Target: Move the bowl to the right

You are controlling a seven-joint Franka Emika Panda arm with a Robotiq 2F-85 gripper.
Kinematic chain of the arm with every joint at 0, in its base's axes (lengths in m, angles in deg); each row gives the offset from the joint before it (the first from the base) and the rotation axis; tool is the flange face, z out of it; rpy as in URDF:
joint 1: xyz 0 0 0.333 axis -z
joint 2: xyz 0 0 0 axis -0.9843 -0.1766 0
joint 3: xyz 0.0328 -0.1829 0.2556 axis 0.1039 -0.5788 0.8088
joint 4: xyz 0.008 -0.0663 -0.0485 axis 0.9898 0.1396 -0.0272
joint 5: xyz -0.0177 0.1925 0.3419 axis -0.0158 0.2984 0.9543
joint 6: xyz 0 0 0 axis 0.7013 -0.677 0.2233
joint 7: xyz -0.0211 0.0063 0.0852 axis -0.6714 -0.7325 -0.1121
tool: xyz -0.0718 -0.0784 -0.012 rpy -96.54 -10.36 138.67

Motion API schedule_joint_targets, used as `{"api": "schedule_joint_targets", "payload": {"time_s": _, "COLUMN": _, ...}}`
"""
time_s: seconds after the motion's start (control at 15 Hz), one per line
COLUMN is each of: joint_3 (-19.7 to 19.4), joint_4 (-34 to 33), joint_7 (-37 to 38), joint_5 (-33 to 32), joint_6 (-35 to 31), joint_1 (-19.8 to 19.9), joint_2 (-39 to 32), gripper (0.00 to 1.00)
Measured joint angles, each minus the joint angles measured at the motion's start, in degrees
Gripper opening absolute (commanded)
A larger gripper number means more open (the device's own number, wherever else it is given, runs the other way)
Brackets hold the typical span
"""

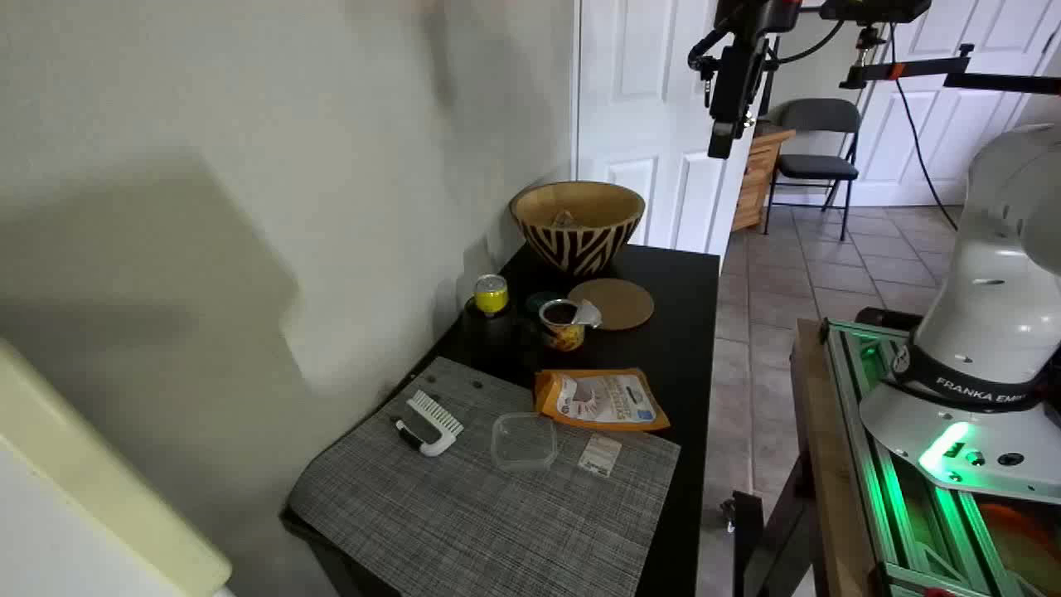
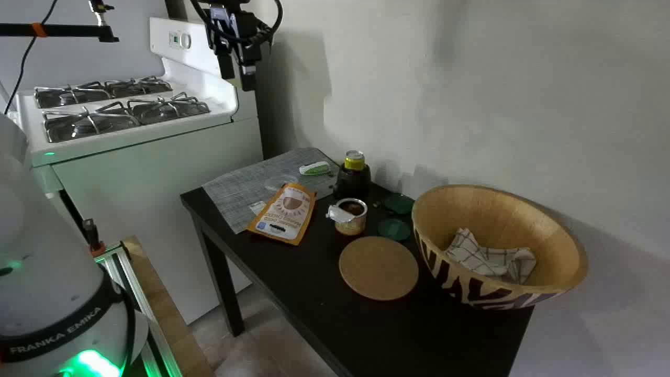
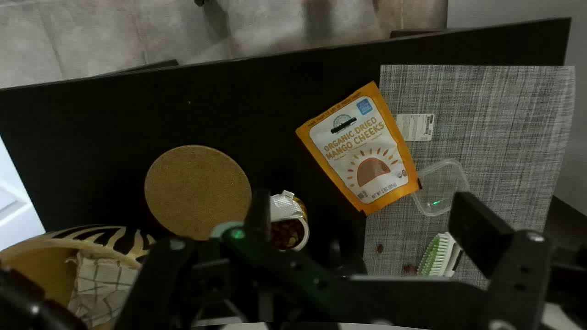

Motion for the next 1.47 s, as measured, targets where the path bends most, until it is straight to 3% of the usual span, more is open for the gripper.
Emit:
{"api": "schedule_joint_targets", "payload": {"time_s": 1.13, "joint_3": -0.4, "joint_4": 0.1, "joint_7": 0.6, "joint_5": 0.2, "joint_6": -0.5, "joint_1": 0.7, "joint_2": -0.1, "gripper": 1.00}}
{"api": "schedule_joint_targets", "payload": {"time_s": 1.47, "joint_3": -2.8, "joint_4": 2.7, "joint_7": -0.6, "joint_5": 2.2, "joint_6": -10.0, "joint_1": 1.4, "joint_2": -2.4, "gripper": 1.00}}
